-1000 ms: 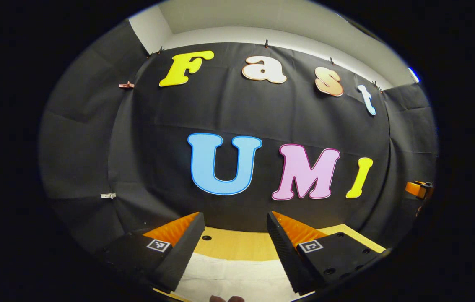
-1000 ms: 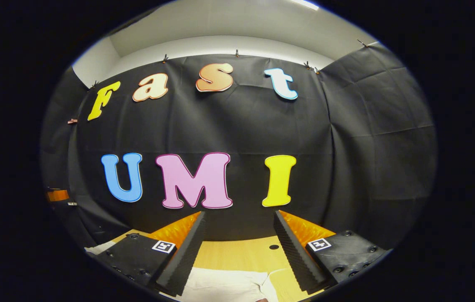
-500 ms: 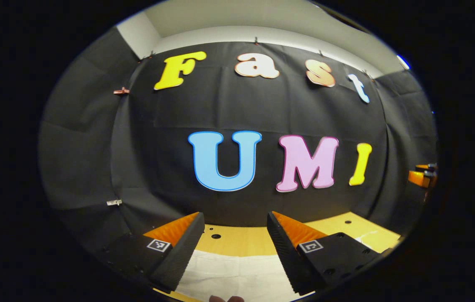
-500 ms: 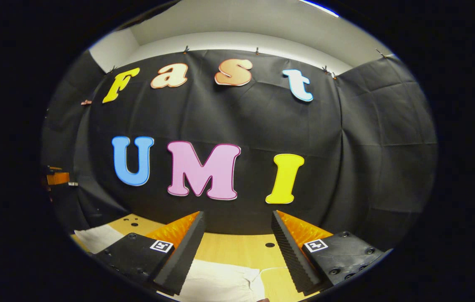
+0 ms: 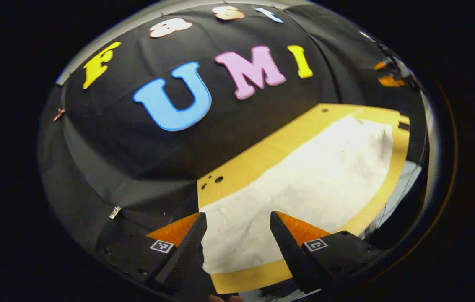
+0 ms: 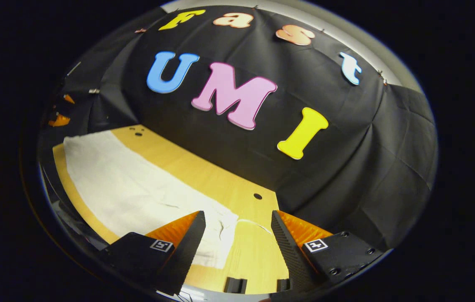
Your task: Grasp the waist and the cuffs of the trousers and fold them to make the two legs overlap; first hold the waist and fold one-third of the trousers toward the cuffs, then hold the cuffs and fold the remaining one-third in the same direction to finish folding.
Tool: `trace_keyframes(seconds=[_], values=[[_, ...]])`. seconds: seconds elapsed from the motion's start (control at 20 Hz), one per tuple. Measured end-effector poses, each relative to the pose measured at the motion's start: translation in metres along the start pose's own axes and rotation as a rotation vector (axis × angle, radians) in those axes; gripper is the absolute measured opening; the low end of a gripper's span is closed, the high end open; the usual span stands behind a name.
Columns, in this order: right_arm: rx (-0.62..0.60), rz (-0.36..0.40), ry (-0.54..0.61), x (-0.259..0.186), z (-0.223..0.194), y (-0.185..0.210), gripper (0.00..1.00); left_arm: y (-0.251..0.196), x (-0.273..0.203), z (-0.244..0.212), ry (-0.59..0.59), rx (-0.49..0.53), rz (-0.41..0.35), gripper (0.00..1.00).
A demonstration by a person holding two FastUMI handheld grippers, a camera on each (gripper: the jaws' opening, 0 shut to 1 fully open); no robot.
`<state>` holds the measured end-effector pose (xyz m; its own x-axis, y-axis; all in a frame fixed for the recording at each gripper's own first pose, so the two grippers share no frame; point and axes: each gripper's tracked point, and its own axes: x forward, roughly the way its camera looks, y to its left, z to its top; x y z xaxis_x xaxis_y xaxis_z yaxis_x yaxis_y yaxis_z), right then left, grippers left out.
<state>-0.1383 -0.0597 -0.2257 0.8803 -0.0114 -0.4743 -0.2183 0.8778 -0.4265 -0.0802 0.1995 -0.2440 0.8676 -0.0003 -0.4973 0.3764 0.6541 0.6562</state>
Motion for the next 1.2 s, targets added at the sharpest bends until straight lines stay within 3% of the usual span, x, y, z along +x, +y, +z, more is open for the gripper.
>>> trace_keyframes(seconds=[0.4,0.7,0.85,1.0,1.1,1.15,1.2], values=[[-0.234,0.143,0.187,0.013,-0.096,0.065,0.96,-0.022,0.042,-0.144,0.278,0.334,-0.213,0.96],[-0.272,0.206,0.273,0.035,-0.14,0.09,0.97,-0.019,0.075,-0.183,0.4,0.442,-0.268,0.96],[-0.26,0.213,0.309,0.04,-0.154,0.091,0.97,-0.011,0.092,-0.18,0.404,0.491,-0.255,0.9],[-0.251,0.221,0.316,0.048,-0.157,0.091,0.97,-0.009,0.107,-0.182,0.438,0.503,-0.296,0.86],[-0.259,0.231,0.316,0.052,-0.159,0.092,0.97,-0.011,0.119,-0.184,0.482,0.533,-0.328,0.7],[-0.263,0.236,0.314,0.054,-0.158,0.092,0.97,-0.009,0.124,-0.185,0.5,0.55,-0.342,0.51],[-0.268,0.242,0.309,0.059,-0.156,0.091,0.97,-0.011,0.127,-0.185,0.527,0.558,-0.363,0.44]])
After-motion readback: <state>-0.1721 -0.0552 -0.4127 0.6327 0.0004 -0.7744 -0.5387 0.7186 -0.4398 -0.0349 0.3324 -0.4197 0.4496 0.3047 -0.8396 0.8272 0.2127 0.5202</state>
